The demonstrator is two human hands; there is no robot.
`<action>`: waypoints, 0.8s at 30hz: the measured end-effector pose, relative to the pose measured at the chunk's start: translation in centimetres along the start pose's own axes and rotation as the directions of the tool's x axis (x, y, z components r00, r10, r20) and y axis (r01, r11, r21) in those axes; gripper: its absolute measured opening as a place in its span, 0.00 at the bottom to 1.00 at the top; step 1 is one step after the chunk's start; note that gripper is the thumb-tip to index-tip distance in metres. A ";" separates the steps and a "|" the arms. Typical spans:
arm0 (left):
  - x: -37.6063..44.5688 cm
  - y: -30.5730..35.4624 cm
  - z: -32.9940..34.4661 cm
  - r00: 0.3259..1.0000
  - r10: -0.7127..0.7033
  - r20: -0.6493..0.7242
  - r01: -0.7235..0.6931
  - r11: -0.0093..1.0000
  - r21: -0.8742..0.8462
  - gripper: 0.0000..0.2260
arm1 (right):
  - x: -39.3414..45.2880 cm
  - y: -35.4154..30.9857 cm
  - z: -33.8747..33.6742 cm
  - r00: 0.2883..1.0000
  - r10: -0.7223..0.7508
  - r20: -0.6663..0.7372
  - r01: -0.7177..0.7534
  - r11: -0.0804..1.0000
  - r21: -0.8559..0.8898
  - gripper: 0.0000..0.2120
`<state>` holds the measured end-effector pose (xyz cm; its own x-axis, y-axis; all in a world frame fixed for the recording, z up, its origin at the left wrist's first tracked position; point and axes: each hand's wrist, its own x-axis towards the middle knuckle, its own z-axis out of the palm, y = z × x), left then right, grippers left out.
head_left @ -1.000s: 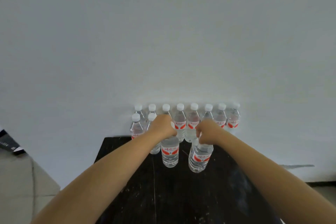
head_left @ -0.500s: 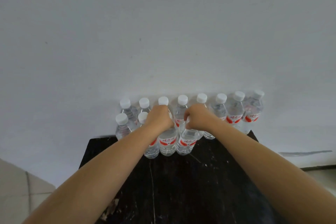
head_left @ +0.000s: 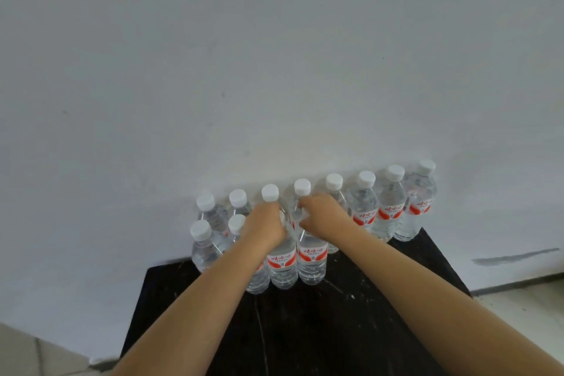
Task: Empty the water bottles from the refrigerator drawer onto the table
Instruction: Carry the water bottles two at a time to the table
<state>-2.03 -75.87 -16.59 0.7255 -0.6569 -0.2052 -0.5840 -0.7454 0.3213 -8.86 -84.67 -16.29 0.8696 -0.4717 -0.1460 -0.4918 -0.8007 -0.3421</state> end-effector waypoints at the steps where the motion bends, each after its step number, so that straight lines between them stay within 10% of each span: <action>1: -0.2 0.1 -0.2 1.000 -0.002 0.015 0.002 1.000 0.014 0.11 | -0.2 0.0 0.0 1.000 -0.002 0.017 0.002 1.000 0.001 0.15; 7: -3.4 0.5 -3.1 1.000 0.011 -0.024 -0.007 0.986 0.166 0.17 | -3.4 0.5 -2.1 0.997 -0.039 0.063 0.039 0.999 -0.009 0.28; 17: -13.4 7.9 -6.0 0.915 0.387 -0.111 -0.300 0.840 0.451 0.14 | -16.9 1.9 -8.4 0.973 0.001 -0.232 -0.063 0.964 -0.259 0.19; 24: -24.4 20.1 0.2 0.734 0.675 0.076 -0.634 0.640 0.434 0.16 | -36.1 10.3 -10.9 0.872 0.385 -0.302 -0.463 0.850 -0.253 0.21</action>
<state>-31.55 -74.81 -5.34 0.1108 -0.9938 -0.0046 -0.9917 -0.1103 -0.0658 -45.78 -79.91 -4.44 0.5553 -0.8314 0.0214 -0.8316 -0.5552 0.0115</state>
